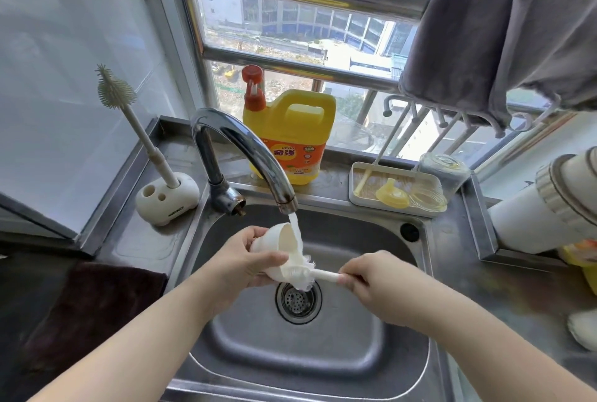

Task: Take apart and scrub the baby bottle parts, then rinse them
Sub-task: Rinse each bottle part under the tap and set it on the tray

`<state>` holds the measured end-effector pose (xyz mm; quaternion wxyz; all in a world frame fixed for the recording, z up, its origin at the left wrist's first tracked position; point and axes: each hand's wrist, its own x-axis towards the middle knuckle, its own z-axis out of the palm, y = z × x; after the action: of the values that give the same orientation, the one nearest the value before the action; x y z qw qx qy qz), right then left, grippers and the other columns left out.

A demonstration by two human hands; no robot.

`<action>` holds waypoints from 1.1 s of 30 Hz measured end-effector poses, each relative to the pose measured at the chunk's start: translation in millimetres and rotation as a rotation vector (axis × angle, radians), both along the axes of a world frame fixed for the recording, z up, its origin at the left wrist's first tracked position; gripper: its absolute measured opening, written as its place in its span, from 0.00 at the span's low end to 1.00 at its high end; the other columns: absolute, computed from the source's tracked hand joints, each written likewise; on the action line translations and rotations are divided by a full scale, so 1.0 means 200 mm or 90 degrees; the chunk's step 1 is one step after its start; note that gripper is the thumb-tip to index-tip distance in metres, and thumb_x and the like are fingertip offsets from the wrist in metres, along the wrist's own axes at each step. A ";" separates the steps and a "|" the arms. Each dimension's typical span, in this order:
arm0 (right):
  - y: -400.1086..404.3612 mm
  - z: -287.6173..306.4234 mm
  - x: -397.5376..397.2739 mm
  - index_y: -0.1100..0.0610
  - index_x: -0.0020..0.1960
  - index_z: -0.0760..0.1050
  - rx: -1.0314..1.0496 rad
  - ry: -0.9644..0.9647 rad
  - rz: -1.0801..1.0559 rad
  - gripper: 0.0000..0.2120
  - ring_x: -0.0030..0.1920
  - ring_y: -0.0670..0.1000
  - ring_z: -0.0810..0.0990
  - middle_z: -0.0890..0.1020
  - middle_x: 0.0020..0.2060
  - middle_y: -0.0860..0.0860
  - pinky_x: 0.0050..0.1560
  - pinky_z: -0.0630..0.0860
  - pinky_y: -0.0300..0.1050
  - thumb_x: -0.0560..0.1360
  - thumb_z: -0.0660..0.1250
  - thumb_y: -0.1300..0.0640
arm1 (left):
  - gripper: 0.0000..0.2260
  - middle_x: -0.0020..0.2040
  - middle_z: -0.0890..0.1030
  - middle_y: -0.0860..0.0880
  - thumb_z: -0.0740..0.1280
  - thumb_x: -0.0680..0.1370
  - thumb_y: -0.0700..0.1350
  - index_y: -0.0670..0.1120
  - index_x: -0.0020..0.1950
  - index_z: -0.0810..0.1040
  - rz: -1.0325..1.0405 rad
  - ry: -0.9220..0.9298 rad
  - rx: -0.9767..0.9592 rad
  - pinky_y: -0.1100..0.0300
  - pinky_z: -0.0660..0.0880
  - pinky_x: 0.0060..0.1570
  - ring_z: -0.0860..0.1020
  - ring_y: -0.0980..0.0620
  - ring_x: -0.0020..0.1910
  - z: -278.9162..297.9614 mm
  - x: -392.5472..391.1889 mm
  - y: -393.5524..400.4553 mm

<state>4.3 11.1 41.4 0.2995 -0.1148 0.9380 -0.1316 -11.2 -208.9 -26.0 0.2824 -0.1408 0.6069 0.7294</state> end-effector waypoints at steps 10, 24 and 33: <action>-0.02 -0.01 -0.02 0.46 0.53 0.74 0.127 0.259 0.012 0.11 0.47 0.51 0.78 0.71 0.41 0.45 0.37 0.62 0.43 0.80 0.53 0.49 | 0.38 0.58 0.74 0.41 0.77 0.53 0.44 0.49 0.60 0.66 -0.038 0.008 0.030 0.53 0.80 0.47 0.80 0.50 0.49 0.03 0.03 0.03; -0.04 -0.01 0.00 0.47 0.54 0.78 -0.017 0.055 -0.013 0.11 0.32 0.44 0.71 0.77 0.35 0.44 0.35 0.70 0.41 0.79 0.58 0.47 | 0.25 0.58 0.76 0.42 0.76 0.67 0.50 0.50 0.60 0.71 -0.001 -0.045 0.053 0.47 0.80 0.46 0.81 0.47 0.48 0.04 0.01 0.03; -0.05 0.00 0.02 0.45 0.56 0.77 -0.066 0.094 -0.071 0.11 0.36 0.47 0.73 0.76 0.34 0.44 0.38 0.69 0.43 0.79 0.58 0.47 | 0.19 0.41 0.81 0.45 0.69 0.70 0.59 0.48 0.53 0.77 -0.083 0.002 -0.176 0.60 0.74 0.29 0.79 0.51 0.33 0.08 0.00 0.04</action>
<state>8.0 0.5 41.0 0.2152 -0.0873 0.9545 -0.1873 -11.1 -201.7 -10.9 0.3064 -0.1373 0.7098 0.6193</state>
